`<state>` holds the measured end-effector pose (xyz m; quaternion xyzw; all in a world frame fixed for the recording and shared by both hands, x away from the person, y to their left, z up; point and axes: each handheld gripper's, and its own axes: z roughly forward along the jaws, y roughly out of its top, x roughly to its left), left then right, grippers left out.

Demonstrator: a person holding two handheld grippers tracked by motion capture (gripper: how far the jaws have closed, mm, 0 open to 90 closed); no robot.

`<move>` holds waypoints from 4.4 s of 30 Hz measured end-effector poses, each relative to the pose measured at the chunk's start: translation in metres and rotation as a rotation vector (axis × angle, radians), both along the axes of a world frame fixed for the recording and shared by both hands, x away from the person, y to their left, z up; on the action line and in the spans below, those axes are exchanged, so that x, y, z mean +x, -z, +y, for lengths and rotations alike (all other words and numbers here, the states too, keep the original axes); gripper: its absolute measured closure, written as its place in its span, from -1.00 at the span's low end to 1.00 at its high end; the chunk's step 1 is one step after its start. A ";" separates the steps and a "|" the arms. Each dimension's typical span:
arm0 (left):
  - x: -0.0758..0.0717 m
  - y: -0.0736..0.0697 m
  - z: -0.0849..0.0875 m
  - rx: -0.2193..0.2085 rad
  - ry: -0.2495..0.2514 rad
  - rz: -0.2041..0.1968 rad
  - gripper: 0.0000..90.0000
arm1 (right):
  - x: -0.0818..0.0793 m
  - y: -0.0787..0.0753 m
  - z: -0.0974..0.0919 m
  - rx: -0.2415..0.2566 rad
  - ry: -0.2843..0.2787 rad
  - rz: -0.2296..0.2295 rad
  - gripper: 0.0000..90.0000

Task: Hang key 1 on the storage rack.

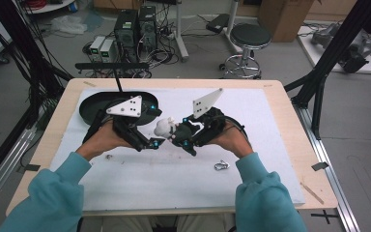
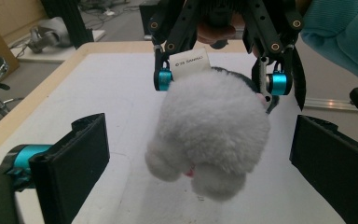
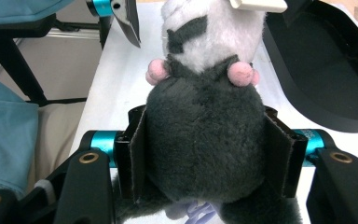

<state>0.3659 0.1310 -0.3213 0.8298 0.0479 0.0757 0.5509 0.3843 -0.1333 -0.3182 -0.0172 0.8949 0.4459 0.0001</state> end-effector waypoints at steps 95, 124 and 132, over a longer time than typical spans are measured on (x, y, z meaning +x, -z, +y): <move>0.005 -0.027 0.170 -0.105 -0.790 -0.056 0.16 | -0.001 -0.001 -0.099 0.282 0.469 -0.030 -0.99; 0.024 -0.036 0.192 -0.135 -0.980 -0.085 0.16 | -0.023 0.022 -0.154 0.330 0.587 -0.019 -0.99; 0.031 -0.042 0.191 -0.147 -0.996 -0.091 0.16 | -0.026 0.021 -0.160 0.340 0.598 -0.023 -0.99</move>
